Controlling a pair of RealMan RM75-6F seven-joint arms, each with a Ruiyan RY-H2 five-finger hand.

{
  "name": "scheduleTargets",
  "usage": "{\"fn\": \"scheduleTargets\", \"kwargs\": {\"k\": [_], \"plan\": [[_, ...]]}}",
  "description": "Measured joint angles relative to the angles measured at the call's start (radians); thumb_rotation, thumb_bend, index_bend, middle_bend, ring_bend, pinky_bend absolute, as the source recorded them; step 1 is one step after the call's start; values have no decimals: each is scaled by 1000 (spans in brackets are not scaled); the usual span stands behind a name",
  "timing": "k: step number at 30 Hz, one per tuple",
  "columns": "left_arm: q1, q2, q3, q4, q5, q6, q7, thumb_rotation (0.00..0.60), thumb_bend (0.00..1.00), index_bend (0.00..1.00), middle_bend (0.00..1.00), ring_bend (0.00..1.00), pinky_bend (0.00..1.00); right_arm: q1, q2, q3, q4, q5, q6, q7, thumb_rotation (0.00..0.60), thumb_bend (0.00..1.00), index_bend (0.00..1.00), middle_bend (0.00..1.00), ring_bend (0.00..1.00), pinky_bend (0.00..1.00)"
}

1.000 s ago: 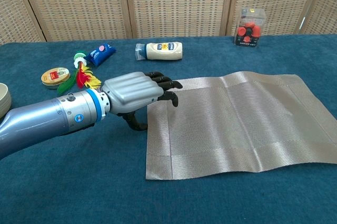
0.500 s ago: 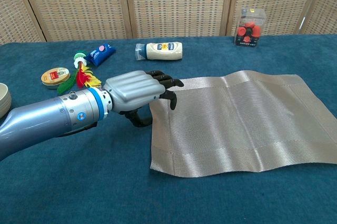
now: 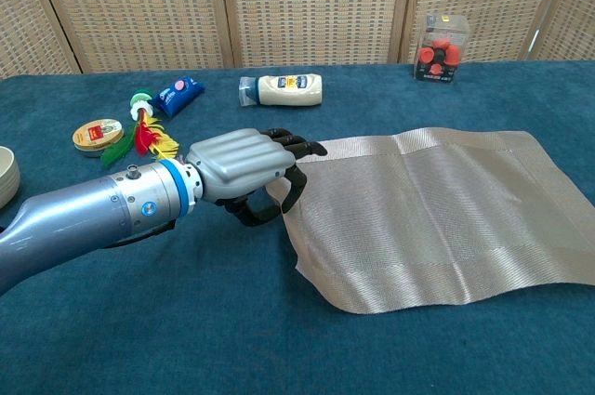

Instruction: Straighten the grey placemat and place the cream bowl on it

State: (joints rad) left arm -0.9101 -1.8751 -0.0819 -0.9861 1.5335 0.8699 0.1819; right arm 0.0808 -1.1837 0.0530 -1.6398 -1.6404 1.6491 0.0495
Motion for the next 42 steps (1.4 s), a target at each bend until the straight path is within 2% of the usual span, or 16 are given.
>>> {"fn": "scheduleTargets", "kwargs": {"k": [6, 11, 18, 28, 36, 42], "plan": [[5, 18, 13, -21, 23, 35, -11, 600, 566, 813, 0, 0, 0, -2, 1, 2, -1, -4, 1, 2, 600, 0, 53, 0, 0, 0], [19, 75, 56, -76, 78, 83, -31, 600, 565, 819, 0, 0, 0, -3, 1, 3, -3, -11, 4, -2, 600, 0, 53, 0, 0, 0], [55, 193, 167, -173, 194, 175, -49, 600, 567, 821, 0, 0, 0, -7, -3, -1, -6, -27, 9, -16, 600, 0, 54, 0, 0, 0], [128, 322, 294, -231, 301, 280, -57, 600, 566, 825, 0, 0, 0, -12, -13, -12, -10, -54, 11, -46, 600, 0, 55, 0, 0, 0], [173, 360, 323, -187, 311, 303, -57, 600, 567, 824, 0, 0, 0, -14, -14, -13, -12, -63, 12, -49, 600, 0, 55, 0, 0, 0], [209, 341, 299, -101, 270, 311, -63, 600, 566, 824, 0, 0, 0, -16, -13, -15, -15, -70, 13, -52, 600, 0, 57, 0, 0, 0]]}}
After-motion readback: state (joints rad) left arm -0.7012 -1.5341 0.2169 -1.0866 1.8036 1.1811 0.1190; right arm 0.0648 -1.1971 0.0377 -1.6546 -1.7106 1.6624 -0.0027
